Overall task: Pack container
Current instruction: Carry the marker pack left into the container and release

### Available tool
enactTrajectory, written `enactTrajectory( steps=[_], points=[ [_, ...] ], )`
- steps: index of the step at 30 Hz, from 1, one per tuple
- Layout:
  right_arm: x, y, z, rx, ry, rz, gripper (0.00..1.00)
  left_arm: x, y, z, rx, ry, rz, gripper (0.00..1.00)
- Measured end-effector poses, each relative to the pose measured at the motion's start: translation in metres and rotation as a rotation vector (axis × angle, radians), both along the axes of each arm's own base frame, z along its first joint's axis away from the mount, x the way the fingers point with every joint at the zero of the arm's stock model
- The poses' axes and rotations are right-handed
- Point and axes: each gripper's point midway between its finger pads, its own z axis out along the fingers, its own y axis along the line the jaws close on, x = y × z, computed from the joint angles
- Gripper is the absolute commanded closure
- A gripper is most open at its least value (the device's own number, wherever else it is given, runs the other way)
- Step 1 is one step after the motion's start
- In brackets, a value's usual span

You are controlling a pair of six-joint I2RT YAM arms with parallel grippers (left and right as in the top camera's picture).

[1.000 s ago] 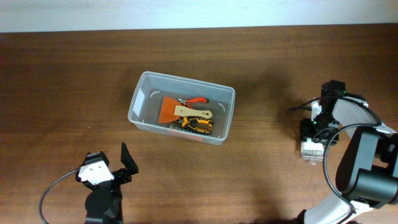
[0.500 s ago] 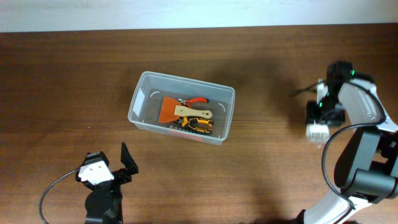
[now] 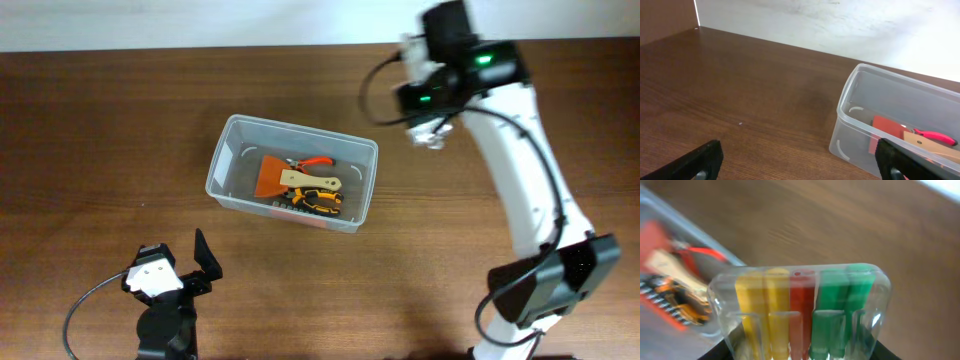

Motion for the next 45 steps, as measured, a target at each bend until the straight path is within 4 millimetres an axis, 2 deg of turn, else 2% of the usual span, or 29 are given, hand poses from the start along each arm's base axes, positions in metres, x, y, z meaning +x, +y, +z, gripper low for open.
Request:
enactTrajectory(
  steps=[4, 6, 10, 13, 14, 19, 25, 30, 31, 32, 34, 35, 42, 45],
  points=[
    [-0.022, 0.081, 0.004, -0.011, -0.044, 0.239, 0.64, 0.0, 0.0, 0.0, 0.0, 0.0, 0.0, 0.01],
    [-0.031, 0.108, 0.005, -0.017, -0.063, 0.327, 0.63, 0.0, 0.0, 0.0, 0.0, 0.0, 0.0, 0.01],
    [-0.043, 0.152, -0.004, -0.045, -0.087, 0.486, 0.64, 0.0, 0.0, 0.0, 0.0, 0.0, 0.0, 0.01],
    [-0.049, 0.17, -0.023, -0.073, -0.061, 0.556, 0.64, 0.0, 0.0, 0.0, 0.0, 0.0, 0.0, 0.01],
    [-0.051, 0.177, -0.037, -0.089, -0.038, 0.582, 0.64, 0.0, 0.0, 0.0, 0.0, 0.0, 0.0, 0.01],
    [-0.049, 0.186, -0.102, -0.15, 0.088, 0.618, 0.65, 0.0, 0.0, 0.0, 0.0, 0.0, 0.0, 0.01],
    [-0.052, 0.188, -0.154, -0.178, 0.194, 0.627, 0.65, 0.0, 0.0, 0.0, 0.0, 0.0, 0.0, 0.01],
    [-0.054, 0.19, -0.157, -0.163, 0.205, 0.636, 0.63, 0.0, 0.0, 0.0, 0.0, 0.0, 0.0, 0.01],
    [-0.054, 0.191, -0.157, -0.16, 0.207, 0.637, 0.49, 0.0, 0.0, 0.0, 0.0, 0.0, 0.0, 0.01],
    [-0.054, 0.191, -0.157, -0.16, 0.207, 0.637, 0.45, 0.0, 0.0, 0.0, 0.0, 0.0, 0.0, 0.01],
    [-0.054, 0.191, -0.157, -0.16, 0.208, 0.638, 0.21, 0.0, 0.0, 0.0, 0.0, 0.0, 0.0, 0.01],
    [-0.055, 0.191, -0.157, -0.158, 0.209, 0.638, 0.01, 0.0, 0.0, 0.0, 0.0, 0.0, 0.0, 0.01],
    [-0.06, 0.187, -0.157, -0.159, 0.238, 0.626, 0.01, 0.0, 0.0, 0.0, 0.0, 0.0, 0.0, 0.01],
    [-0.064, 0.18, -0.142, -0.155, 0.271, 0.571, 0.01, 0.0, 0.0, 0.0, 0.0, 0.0, 0.0, 0.01]
  ],
)
